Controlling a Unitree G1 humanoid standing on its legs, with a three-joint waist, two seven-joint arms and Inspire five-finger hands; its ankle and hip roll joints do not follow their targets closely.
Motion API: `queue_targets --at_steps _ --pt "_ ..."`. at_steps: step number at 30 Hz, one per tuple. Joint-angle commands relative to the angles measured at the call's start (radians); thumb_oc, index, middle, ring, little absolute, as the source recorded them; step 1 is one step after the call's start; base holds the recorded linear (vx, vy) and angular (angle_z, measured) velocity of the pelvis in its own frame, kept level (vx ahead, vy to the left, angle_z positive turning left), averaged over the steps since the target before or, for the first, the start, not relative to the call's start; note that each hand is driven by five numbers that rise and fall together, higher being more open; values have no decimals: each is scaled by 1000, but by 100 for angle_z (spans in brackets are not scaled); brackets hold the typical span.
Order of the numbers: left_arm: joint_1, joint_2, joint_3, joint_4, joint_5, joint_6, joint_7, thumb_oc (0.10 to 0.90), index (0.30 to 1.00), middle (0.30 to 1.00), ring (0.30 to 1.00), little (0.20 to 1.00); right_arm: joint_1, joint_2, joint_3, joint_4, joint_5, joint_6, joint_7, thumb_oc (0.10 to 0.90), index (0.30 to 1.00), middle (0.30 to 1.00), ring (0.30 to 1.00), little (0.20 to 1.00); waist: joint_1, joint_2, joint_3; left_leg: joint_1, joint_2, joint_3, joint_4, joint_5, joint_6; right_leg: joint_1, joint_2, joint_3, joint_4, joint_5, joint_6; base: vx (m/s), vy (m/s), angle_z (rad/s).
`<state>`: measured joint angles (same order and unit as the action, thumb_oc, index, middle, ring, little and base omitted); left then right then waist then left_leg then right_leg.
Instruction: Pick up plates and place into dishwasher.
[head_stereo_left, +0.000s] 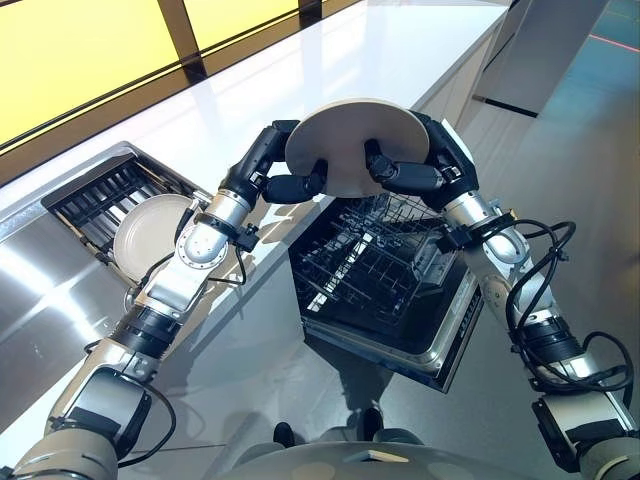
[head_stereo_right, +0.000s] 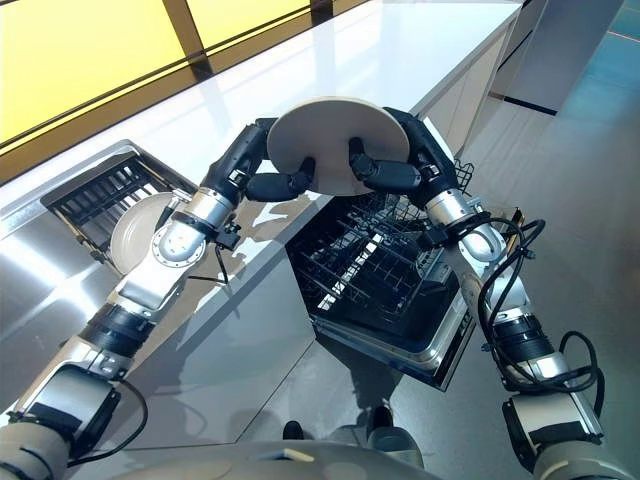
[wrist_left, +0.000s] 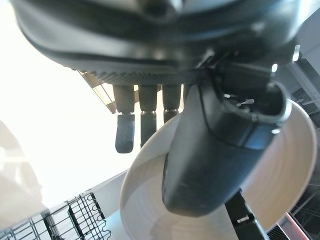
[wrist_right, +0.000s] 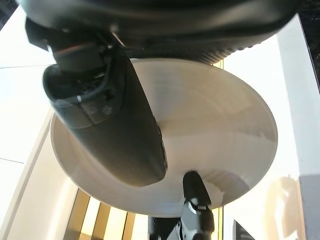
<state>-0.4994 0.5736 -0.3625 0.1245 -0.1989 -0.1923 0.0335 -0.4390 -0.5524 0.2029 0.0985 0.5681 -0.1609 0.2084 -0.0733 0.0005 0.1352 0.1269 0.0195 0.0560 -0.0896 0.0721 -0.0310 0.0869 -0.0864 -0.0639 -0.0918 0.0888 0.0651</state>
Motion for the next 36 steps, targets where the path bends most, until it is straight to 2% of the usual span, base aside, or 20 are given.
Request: queue_targets --at_steps 1,2,3,4,5,9,13,17,20,23,26,28,32,36 --pt "-192 2 -17 -5 -9 -65 37 100 300 300 300 200 -147 16 -30 -40 30 -88 15 100 300 300 300 200 8 -25 -92 10 -56 -33 2 -75 26 25 55 -9 4 -13 17 0 0 0" --pt "-189 3 -13 -4 -8 -64 38 100 300 300 300 200 -144 15 -32 -40 29 -88 12 100 300 300 300 200 7 -25 -92 10 -56 -32 2 -75 26 25 55 -8 4 -13 16 0 0 0" --pt "-188 5 -10 -1 -6 -62 42 440 592 592 592 540 -140 14 -38 -38 32 -92 11 100 300 300 300 200 7 -24 -91 10 -56 -32 2 -75 26 26 55 -9 4 -13 17 0 0 0" --pt "-187 7 -9 -3 -2 -60 48 440 592 592 592 540 -137 13 -41 -39 32 -92 8 100 300 300 300 200 7 -24 -91 9 -56 -32 2 -74 26 25 55 -8 4 -13 17 0 0 0" --pt "-188 9 -6 -5 7 -64 54 800 900 900 900 900 -134 13 -48 -40 31 -92 7 100 300 300 300 200 7 -23 -91 9 -56 -32 2 -74 26 25 55 -9 4 -13 17 0 0 0" --pt "-176 11 10 -24 -9 -75 73 800 900 900 900 900 -113 8 -67 -42 24 -98 1 100 300 300 300 200 8 -24 -91 7 -56 -35 2 -73 25 25 55 -11 4 -13 17 0 0 0" --pt "-129 -1 67 -99 -64 -93 92 800 900 900 900 900 -72 2 -100 -45 7 -111 -18 100 300 300 300 200 15 -27 -91 5 -56 -40 2 -72 25 25 53 -19 4 -14 18 0 0 0" --pt "-53 -25 117 -203 -21 -89 94 800 900 900 900 900 -21 -2 -140 -65 -29 -109 -37 100 300 300 300 200 24 -29 -87 3 -56 -49 2 -71 27 24 50 -26 4 -13 18 -2 -8 2" --pt "-8 -13 139 -249 25 -98 94 800 900 900 900 900 10 -21 -163 -72 -53 -105 -54 100 300 300 300 200 31 -32 -83 3 -57 -55 2 -71 26 25 48 -34 4 -13 19 -2 -6 1" --pt "46 1 162 -283 18 -106 45 800 900 900 900 900 48 -42 -194 -65 -56 -114 -66 100 300 300 300 200 38 -33 -82 1 -56 -59 2 -70 25 25 46 -42 4 -12 20 4 -7 2" --pt "91 8 174 -304 -44 -101 -23 800 900 900 900 900 82 -57 -221 -61 -64 -121 -79 100 300 300 300 200 43 -33 -81 -1 -55 -61 2 -69 25 25 45 -46 4 -12 21 3 -1 2" --pt "131 7 178 -320 -115 -116 -103 800 900 900 900 900 102 -76 -244 -46 -91 -128 -98 100 300 300 300 200 48 -33 -78 -3 -54 -60 2 -69 26 24 44 -51 4 -11 20 9 -3 13" --pt "188 -16 167 -366 -220 -142 -189 800 900 900 900 900 124 -109 -268 -24 -165 -135 -161 100 300 300 300 200 55 -34 -68 -4 -55 -63 2 -68 28 24 44 -53 4 -7 19 3 -1 5" --pt "231 -38 155 -390 -277 -151 -193 800 900 900 900 900 129 -139 -258 -11 -247 -121 -231 100 300 300 300 200 60 -37 -60 -4 -56 -65 2 -67 28 25 43 -54 4 -4 18 0 0 0"
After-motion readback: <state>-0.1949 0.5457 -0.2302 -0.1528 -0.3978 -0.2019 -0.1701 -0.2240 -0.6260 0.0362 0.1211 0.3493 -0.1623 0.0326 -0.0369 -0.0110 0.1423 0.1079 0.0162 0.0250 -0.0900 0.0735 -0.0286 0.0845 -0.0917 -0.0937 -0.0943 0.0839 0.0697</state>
